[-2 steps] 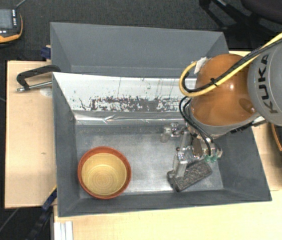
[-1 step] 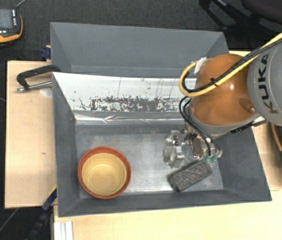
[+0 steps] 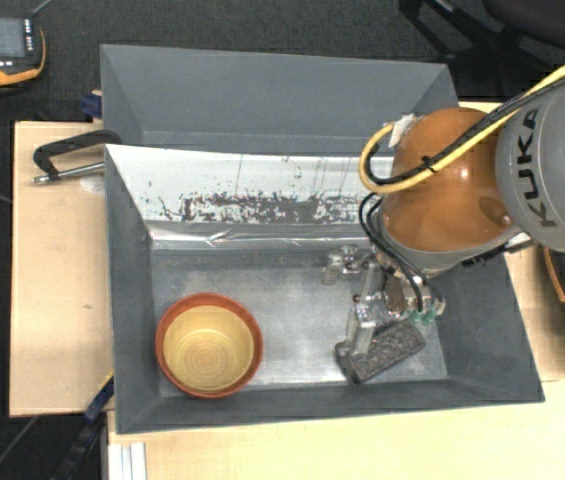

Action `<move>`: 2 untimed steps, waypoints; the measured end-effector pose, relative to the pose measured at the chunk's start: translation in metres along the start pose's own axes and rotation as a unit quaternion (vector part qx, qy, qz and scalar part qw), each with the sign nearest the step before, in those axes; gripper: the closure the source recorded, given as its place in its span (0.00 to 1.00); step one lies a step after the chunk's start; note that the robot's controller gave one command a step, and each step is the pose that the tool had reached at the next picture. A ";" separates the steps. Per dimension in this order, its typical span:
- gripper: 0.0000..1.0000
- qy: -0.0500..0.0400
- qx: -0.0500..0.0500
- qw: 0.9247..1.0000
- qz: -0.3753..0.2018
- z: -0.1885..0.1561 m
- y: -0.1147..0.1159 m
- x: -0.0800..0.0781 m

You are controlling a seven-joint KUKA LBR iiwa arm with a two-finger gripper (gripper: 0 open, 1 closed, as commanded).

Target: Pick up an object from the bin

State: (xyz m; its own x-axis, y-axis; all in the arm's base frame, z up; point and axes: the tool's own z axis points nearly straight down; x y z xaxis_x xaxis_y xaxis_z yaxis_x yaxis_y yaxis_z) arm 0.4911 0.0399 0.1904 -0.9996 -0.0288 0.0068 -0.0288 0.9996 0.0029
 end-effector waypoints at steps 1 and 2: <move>1.00 0.000 0.000 1.000 0.000 0.000 0.000 0.000; 0.00 0.000 0.000 1.000 0.000 0.000 0.000 0.000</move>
Offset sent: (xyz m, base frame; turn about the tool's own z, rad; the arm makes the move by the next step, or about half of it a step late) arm 0.0000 0.0000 0.0000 0.0000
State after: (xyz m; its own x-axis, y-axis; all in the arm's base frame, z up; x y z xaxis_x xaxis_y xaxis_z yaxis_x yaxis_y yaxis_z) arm 0.4911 0.0400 0.1904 -0.9996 -0.0288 0.0068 -0.0288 0.9996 0.0029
